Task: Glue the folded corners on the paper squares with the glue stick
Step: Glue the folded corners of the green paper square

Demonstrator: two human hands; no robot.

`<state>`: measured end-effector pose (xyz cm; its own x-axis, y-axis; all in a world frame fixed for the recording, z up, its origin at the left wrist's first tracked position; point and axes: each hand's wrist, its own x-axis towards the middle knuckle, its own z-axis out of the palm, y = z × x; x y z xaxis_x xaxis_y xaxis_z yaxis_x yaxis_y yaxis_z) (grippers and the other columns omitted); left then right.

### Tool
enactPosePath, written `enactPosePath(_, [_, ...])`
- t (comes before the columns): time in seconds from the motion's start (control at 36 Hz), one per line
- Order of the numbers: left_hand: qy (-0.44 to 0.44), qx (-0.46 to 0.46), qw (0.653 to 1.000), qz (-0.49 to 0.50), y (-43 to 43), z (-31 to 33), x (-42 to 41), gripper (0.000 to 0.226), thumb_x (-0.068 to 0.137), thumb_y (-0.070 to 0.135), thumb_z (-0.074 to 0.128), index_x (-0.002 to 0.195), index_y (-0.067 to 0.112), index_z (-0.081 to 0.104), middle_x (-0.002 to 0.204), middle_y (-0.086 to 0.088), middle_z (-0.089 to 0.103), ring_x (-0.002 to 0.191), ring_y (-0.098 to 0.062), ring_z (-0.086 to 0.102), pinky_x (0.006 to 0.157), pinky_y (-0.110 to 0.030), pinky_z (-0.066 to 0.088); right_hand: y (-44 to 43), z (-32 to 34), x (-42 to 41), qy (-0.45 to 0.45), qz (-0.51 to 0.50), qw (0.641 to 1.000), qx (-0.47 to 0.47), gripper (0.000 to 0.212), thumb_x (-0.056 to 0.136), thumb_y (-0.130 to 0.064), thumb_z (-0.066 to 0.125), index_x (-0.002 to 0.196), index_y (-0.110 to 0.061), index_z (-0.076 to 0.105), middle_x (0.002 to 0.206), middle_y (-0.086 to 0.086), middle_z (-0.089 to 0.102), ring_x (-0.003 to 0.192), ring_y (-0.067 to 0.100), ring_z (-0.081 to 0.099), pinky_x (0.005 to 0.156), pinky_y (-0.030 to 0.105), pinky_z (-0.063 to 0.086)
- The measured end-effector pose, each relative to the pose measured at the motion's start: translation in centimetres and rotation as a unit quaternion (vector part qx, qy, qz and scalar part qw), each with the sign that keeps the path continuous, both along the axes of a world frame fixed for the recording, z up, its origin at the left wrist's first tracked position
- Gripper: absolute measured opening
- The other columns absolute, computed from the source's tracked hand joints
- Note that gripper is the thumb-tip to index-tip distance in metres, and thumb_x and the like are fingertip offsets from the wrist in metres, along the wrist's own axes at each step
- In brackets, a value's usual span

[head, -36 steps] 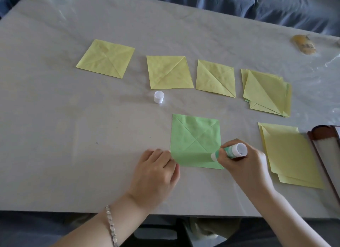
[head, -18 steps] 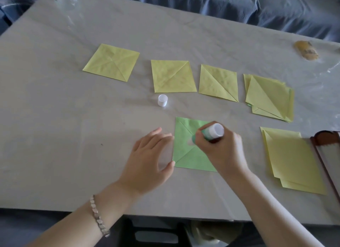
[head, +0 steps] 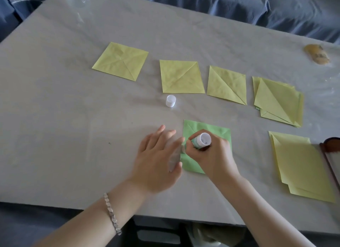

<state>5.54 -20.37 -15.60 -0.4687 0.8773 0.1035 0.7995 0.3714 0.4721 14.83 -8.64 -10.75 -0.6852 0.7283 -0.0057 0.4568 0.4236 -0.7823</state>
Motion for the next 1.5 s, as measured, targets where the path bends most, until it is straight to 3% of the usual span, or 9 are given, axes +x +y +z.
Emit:
enactPosePath(0.08, [-0.012, -0.013, 1.000, -0.014, 0.1, 0.1, -0.2, 0.053, 0.073, 0.041, 0.040, 0.125, 0.033, 0.048, 0.133, -0.002, 0.051, 0.135, -0.026, 0.031, 0.105, -0.036, 0.017, 0.0, -0.1, 0.1, 0.001, 0.002, 1.000, -0.006, 0.017, 0.075, -0.018, 0.070, 0.064, -0.013, 0.058, 0.052, -0.009, 0.052, 0.050, 0.006, 0.044, 0.048, 0.016, 0.035])
enactPosePath(0.25, [-0.009, -0.038, 0.999, -0.035, 0.2, 0.3, -1.2, 0.049, 0.074, 0.047, 0.037, 0.121, 0.038, 0.043, 0.138, -0.002, 0.048, 0.139, -0.026, 0.026, 0.107, -0.033, 0.011, 0.2, 0.1, 0.0, -0.006, 0.014, 1.000, 0.016, 0.019, 0.074, -0.019, 0.070, 0.066, -0.007, 0.057, 0.059, 0.005, 0.057, 0.059, 0.020, 0.048, 0.052, 0.029, 0.038])
enactPosePath(0.39, [-0.001, -0.082, 0.996, -0.041, 0.4, 1.2, -1.1, 0.078, 0.066, 0.061, 0.013, 0.139, 0.043, 0.030, 0.155, 0.011, 0.011, 0.144, -0.014, -0.015, 0.112, -0.033, -0.010, -0.1, 0.2, 0.3, -0.007, 0.020, 1.000, 0.018, 0.018, 0.074, -0.016, 0.070, 0.067, -0.005, 0.058, 0.062, 0.009, 0.059, 0.060, 0.022, 0.049, 0.053, 0.031, 0.040])
enactPosePath(0.44, [0.015, -0.091, 0.995, -0.045, 0.3, 1.3, -1.0, 0.082, 0.064, 0.061, 0.008, 0.142, 0.043, 0.025, 0.156, 0.013, 0.005, 0.141, -0.011, -0.021, 0.111, -0.033, -0.013, -0.3, 0.2, 0.6, -0.012, 0.027, 0.999, 0.015, 0.017, 0.074, -0.016, 0.070, 0.067, -0.005, 0.058, 0.062, 0.010, 0.059, 0.058, 0.023, 0.049, 0.054, 0.037, 0.042])
enactPosePath(0.61, [0.032, -0.063, 0.996, -0.053, 0.2, 0.9, -0.9, 0.061, 0.071, 0.048, 0.039, 0.124, 0.025, 0.057, 0.139, -0.004, 0.050, 0.136, -0.022, 0.022, 0.105, -0.043, 0.015, -1.0, 0.1, 1.7, -0.010, 0.032, 0.999, -0.002, 0.014, 0.071, -0.019, 0.070, 0.067, -0.010, 0.059, 0.062, 0.002, 0.057, 0.052, 0.013, 0.044, 0.052, 0.036, 0.041])
enactPosePath(0.92, [0.066, -0.085, 0.994, -0.018, 0.4, 0.6, 0.4, 0.063, 0.069, 0.041, 0.039, 0.125, 0.019, 0.058, 0.137, -0.008, 0.051, 0.133, -0.029, 0.040, 0.103, -0.048, 0.016, 0.0, 0.5, 4.3, -0.018, 0.008, 0.999, 0.034, 0.012, 0.068, -0.010, 0.073, 0.065, -0.012, 0.063, 0.073, -0.008, 0.061, 0.064, 0.013, 0.054, 0.051, 0.021, 0.042])
enactPosePath(1.06, [0.078, -0.080, 0.994, -0.016, 0.4, 0.5, 0.7, 0.064, 0.069, 0.038, 0.039, 0.125, 0.016, 0.058, 0.136, -0.009, 0.052, 0.132, -0.027, 0.038, 0.101, -0.050, 0.018, 1.0, 0.7, 6.6, -0.032, -0.022, 0.999, 0.030, 0.014, 0.066, -0.007, 0.074, 0.063, -0.015, 0.063, 0.072, -0.015, 0.061, 0.058, 0.003, 0.053, 0.050, 0.009, 0.038])
enactPosePath(1.33, [0.081, -0.078, 0.993, -0.020, 0.5, 0.4, 0.9, 0.064, 0.070, 0.035, 0.038, 0.128, 0.014, 0.057, 0.139, -0.010, 0.050, 0.134, -0.023, 0.028, 0.103, -0.050, 0.016, 2.5, 1.3, 9.8, -0.064, -0.077, 0.995, 0.027, 0.019, 0.067, -0.005, 0.074, 0.060, -0.019, 0.062, 0.066, -0.013, 0.061, 0.056, 0.004, 0.052, 0.047, 0.009, 0.037])
enactPosePath(1.5, [0.075, -0.046, 0.995, -0.042, 0.8, 0.5, 2.4, 0.061, 0.079, 0.031, 0.037, 0.135, 0.010, 0.047, 0.143, -0.009, 0.046, 0.137, -0.024, 0.034, 0.107, -0.050, 0.017, 2.1, 2.2, 7.5, 0.027, -0.111, 0.993, 0.026, 0.019, 0.067, -0.006, 0.072, 0.061, -0.021, 0.062, 0.067, -0.014, 0.062, 0.055, 0.002, 0.053, 0.048, 0.009, 0.038])
